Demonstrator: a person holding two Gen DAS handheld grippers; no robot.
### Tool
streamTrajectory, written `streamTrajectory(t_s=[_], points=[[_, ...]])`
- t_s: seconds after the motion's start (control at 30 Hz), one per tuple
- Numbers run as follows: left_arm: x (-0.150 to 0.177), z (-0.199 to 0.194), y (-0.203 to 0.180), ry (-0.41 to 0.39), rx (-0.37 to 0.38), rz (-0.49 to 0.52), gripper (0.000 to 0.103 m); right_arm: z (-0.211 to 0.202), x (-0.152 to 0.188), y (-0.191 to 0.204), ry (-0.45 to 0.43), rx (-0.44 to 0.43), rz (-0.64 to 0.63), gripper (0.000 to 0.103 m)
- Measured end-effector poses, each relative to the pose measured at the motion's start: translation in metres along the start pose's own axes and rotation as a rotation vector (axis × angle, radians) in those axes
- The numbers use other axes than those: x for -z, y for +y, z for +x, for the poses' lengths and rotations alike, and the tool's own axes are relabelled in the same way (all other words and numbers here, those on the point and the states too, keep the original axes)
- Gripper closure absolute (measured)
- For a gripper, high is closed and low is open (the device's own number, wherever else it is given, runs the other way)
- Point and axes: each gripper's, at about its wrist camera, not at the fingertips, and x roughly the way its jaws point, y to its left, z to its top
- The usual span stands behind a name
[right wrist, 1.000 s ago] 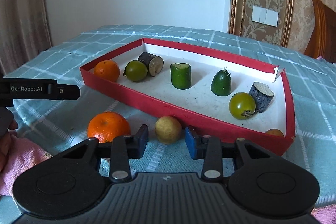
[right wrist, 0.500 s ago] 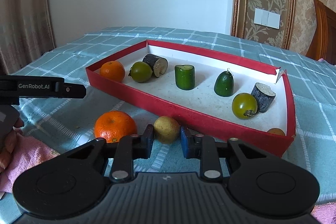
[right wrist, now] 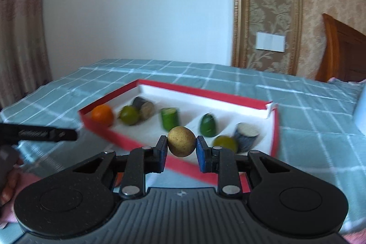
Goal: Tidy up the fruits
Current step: 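Close the right gripper on the brown round fruit outside the box, then carry the brown fruit into the red box and open the right gripper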
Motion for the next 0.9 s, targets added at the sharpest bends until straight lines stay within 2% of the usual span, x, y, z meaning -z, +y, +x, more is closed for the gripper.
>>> streamTrajectory(t_s=[0.2, 0.53, 0.9], points=[[0.000, 0.000, 0.000, 0.000, 0.000, 0.000, 0.000, 0.018, -0.005, -0.011, 0.019, 0.027, 0.006, 0.077], [0.000, 0.000, 0.000, 0.000, 0.000, -0.001, 0.000, 0.043, -0.011, 0.000, 0.049, 0.020, -0.034, 0.077], [0.001, 0.000, 0.000, -0.001, 0.000, 0.000, 0.000, 0.084, -0.014, 0.002, 0.138, 0.032, -0.040, 0.077]])
